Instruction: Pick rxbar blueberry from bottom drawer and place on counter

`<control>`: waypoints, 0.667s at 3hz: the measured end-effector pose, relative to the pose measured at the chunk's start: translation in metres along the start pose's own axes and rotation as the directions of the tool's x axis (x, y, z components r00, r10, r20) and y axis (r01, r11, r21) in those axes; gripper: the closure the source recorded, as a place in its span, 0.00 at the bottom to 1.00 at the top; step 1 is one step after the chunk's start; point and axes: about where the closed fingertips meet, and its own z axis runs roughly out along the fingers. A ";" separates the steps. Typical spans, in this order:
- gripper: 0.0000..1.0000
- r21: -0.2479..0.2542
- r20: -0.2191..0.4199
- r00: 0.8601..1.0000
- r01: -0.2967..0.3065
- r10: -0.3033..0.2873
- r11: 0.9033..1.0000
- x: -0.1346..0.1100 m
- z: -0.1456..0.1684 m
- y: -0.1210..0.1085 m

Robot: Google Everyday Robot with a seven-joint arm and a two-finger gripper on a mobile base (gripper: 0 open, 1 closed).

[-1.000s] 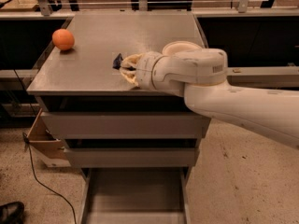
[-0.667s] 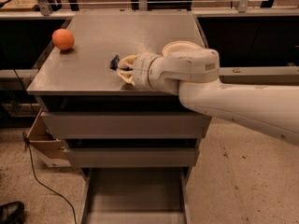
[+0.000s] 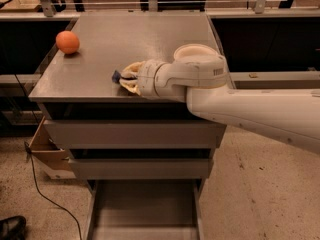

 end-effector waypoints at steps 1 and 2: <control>0.06 -0.022 0.013 1.000 0.000 0.000 1.000 -0.004 0.004 0.008; 0.00 -0.043 0.021 1.000 0.010 -0.009 0.999 -0.009 0.000 0.013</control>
Offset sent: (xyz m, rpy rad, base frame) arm -0.0210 0.0044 0.0078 -0.0408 0.0343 0.0670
